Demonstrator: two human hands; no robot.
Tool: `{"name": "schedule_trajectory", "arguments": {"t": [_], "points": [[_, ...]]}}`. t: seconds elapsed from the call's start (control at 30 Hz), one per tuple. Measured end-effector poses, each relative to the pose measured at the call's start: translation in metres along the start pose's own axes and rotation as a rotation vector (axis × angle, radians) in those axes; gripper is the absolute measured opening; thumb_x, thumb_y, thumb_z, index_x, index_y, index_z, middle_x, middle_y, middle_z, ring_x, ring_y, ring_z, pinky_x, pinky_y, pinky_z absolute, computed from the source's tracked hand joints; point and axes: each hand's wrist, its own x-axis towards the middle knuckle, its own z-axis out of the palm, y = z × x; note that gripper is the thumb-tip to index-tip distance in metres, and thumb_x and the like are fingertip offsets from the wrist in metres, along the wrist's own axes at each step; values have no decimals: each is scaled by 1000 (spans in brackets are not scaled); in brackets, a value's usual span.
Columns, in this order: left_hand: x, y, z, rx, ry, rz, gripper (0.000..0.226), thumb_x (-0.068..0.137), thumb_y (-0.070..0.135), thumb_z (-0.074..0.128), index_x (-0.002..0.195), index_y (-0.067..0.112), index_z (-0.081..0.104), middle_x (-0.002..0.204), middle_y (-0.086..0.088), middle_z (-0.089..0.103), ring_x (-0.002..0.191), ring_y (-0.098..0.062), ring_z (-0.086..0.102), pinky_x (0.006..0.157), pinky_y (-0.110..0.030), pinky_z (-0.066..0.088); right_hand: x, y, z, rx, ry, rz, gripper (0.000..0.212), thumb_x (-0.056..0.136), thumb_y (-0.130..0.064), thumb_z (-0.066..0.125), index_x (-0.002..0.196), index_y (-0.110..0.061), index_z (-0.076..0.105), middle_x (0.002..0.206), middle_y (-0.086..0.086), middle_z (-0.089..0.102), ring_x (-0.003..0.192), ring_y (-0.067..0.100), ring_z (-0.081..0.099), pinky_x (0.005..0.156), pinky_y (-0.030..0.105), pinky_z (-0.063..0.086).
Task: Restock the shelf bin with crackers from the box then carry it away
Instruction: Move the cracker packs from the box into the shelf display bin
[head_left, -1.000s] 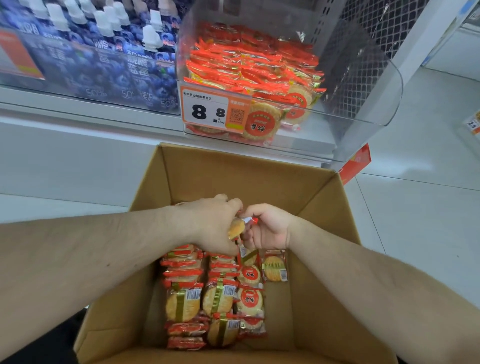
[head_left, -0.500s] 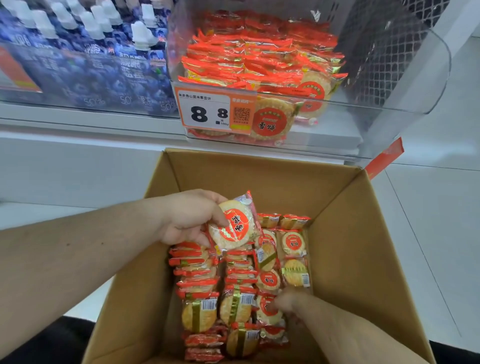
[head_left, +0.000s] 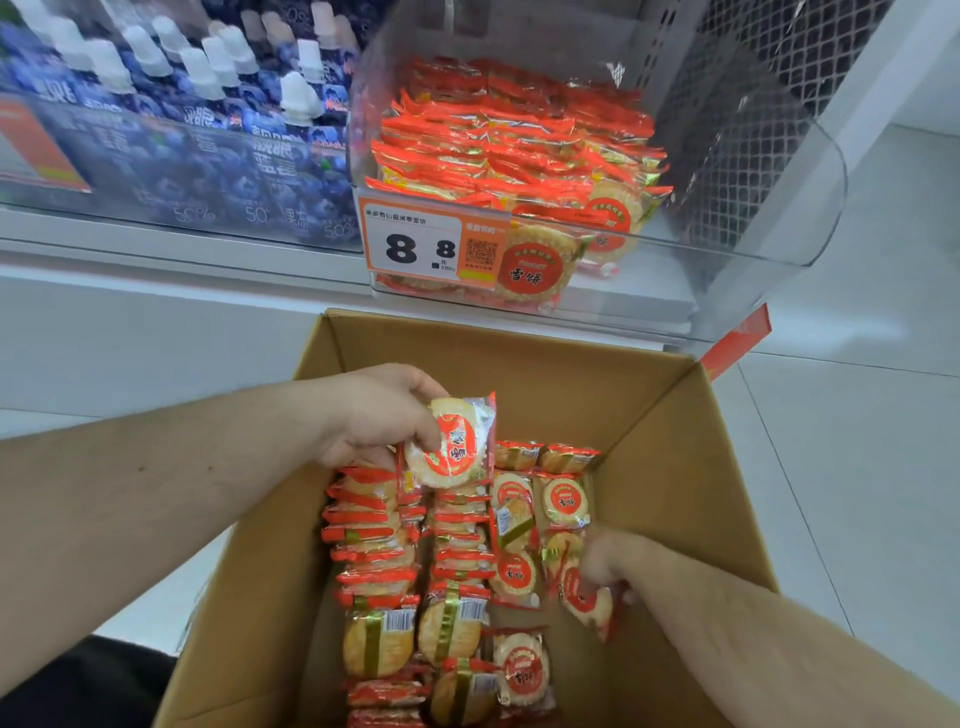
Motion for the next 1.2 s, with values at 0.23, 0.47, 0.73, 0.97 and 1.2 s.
{"name": "schedule_trajectory", "arguments": {"t": [0.23, 0.47, 0.73, 0.97, 1.2], "points": [[-20, 18, -15, -75, 150, 156, 23, 80, 15, 76, 101, 19, 67, 90, -5, 76, 81, -18, 72, 66, -26, 52, -91, -8, -96, 334, 147, -203, 24, 87, -15, 68, 109, -9, 61, 84, 7, 57, 69, 18, 56, 54, 29, 56], [-38, 28, -19, -344, 100, 186, 20, 87, 13, 68, 107, 10, 69, 92, -10, 76, 88, -22, 71, 87, -34, 54, -184, -1, -118, 704, 51, -613, 17, 88, -11, 64, 105, -8, 64, 97, 9, 73, 88, 19, 68, 85, 38, 53], [-52, 42, -4, -473, -1, 217, 35, 86, -11, 45, 110, 1, 68, 102, -18, 71, 88, -24, 65, 79, -33, 54, -205, -5, -117, 875, 30, -772, 44, 76, -11, 74, 118, -2, 62, 108, 14, 71, 94, 23, 68, 84, 33, 55], [-51, 46, 7, -499, -21, 225, 35, 87, -3, 62, 120, 7, 61, 112, -18, 70, 97, -24, 65, 94, -40, 50, -212, -11, -113, 904, 95, -803, 49, 72, -13, 66, 119, 0, 61, 114, 20, 69, 100, 30, 65, 94, 45, 50], [-55, 50, 16, -561, -134, 235, 21, 94, -3, 49, 108, 6, 62, 91, -12, 69, 79, -23, 65, 78, -44, 58, -211, -23, -102, 828, 214, -815, 53, 67, -20, 76, 113, 1, 61, 112, 30, 65, 100, 41, 64, 100, 54, 46]]}}
